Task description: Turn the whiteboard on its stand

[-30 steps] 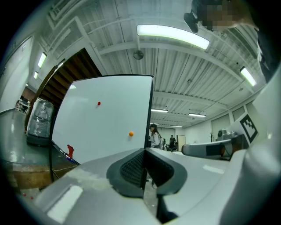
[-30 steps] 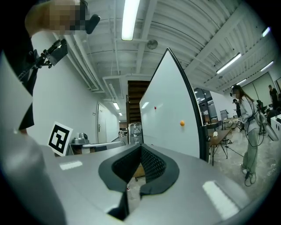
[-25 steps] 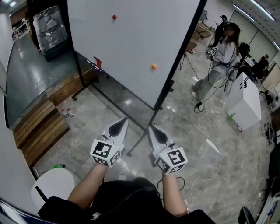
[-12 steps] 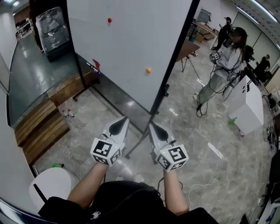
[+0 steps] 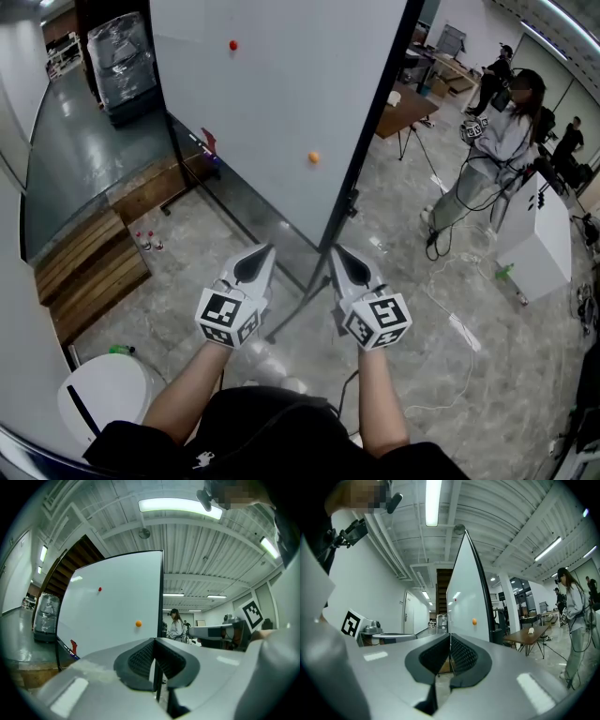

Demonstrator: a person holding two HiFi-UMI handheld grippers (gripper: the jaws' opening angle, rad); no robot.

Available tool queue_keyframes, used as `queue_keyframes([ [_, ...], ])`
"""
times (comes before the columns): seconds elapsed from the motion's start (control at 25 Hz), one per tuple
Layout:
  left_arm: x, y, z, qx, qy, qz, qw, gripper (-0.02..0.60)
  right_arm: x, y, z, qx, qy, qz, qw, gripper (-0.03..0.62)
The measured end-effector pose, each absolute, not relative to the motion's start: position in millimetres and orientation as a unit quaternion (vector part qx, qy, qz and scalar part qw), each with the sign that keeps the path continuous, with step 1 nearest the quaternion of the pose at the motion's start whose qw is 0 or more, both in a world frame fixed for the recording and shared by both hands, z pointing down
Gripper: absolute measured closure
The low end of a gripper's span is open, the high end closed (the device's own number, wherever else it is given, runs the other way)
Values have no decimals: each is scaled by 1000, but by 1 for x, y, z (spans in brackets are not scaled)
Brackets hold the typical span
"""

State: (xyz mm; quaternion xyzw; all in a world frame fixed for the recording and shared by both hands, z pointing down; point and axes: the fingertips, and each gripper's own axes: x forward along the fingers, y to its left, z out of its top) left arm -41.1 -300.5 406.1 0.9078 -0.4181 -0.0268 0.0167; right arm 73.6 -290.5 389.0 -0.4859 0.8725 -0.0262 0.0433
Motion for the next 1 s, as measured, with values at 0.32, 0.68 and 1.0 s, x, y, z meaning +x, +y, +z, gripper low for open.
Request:
queue_keyframes([
  [0.32,-13,-328,406,907,-421,-12,4,578,114,-346,390,-508,861,-6,18,520],
  [0.68,17,-353,414,905,-425,-1,1,578,148,-406,417,-531,847,6,-30,368],
  [1.0,23,-359,414,901,-433,0,7,578,138,-441,424,-494,868,13,-50,284],
])
